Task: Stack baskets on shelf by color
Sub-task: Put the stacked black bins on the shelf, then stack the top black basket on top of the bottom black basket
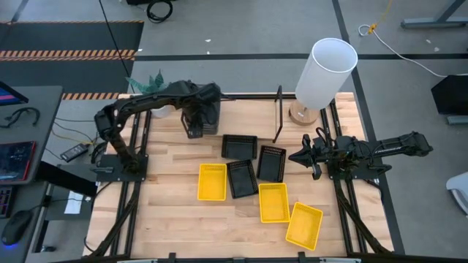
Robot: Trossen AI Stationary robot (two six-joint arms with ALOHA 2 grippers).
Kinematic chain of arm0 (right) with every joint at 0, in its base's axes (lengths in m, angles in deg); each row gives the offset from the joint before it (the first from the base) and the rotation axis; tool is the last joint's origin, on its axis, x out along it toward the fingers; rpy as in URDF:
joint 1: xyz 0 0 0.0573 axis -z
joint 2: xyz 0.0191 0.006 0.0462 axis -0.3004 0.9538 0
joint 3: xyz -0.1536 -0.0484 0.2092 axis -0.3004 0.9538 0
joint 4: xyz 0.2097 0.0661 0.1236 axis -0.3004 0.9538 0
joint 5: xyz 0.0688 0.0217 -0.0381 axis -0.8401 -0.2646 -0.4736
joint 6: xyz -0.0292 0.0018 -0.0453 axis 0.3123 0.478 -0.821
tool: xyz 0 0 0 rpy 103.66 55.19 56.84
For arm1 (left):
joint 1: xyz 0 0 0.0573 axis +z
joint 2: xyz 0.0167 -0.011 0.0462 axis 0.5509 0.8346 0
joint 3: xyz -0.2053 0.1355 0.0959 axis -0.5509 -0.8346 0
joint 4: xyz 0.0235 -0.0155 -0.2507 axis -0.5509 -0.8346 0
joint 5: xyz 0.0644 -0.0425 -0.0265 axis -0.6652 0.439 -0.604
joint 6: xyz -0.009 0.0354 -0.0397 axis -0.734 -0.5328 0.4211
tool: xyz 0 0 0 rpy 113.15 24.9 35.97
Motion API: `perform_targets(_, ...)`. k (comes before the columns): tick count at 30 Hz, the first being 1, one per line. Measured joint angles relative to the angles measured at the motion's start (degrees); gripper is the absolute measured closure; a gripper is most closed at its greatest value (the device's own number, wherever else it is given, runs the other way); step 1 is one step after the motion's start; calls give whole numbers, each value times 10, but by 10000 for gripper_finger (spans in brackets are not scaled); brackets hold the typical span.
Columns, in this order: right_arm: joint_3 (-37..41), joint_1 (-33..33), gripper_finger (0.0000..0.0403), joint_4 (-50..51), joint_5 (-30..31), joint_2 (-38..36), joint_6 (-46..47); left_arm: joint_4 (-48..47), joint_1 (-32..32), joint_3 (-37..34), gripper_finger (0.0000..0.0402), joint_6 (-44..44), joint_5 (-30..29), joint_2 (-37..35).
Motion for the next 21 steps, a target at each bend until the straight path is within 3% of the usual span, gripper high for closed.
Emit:
perform_targets(7,0,0,378,0,0,0,0,53,-7,0,236,0,4,-75)
perform_targets(16,0,0,378,0,0,0,0,149,-50,1,240,131,154,-105)
perform_targets(21,0,0,378,0,0,0,0,180,-96,0,240,194,160,-92)
